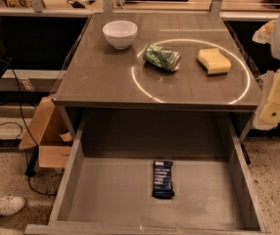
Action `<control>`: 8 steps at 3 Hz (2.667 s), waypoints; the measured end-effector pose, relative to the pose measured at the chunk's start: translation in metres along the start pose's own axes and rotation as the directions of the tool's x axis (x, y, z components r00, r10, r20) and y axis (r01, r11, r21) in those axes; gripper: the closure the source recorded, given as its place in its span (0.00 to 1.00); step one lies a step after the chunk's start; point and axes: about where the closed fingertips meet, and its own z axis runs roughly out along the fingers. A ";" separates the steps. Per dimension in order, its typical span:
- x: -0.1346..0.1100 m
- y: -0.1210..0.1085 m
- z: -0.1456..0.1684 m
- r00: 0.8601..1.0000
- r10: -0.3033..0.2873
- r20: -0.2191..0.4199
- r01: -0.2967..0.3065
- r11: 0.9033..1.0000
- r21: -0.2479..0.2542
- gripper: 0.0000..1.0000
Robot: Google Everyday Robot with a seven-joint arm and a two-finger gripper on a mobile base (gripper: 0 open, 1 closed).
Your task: Pick rxbar blueberry from top drawer and place on counter
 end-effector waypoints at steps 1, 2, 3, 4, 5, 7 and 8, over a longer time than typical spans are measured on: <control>0.000 0.000 0.000 1.000 0.000 0.000 0.000 1.000 0.000 0.00; -0.001 0.006 0.004 1.000 0.013 0.004 -0.012 1.000 -0.010 0.00; -0.002 0.025 0.015 0.998 0.063 -0.020 -0.063 0.998 -0.007 0.00; -0.005 0.049 0.027 0.992 0.117 -0.047 -0.118 0.993 -0.009 0.00; -0.015 0.090 0.052 0.983 0.172 -0.069 -0.176 0.983 -0.050 0.00; -0.018 0.100 0.061 0.980 0.182 -0.081 -0.188 0.980 -0.069 0.00; -0.023 0.113 0.076 0.970 0.228 -0.081 -0.235 0.968 -0.086 0.00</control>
Offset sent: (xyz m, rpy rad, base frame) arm -0.0114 0.0061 -0.0198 0.0241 0.0498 -0.0211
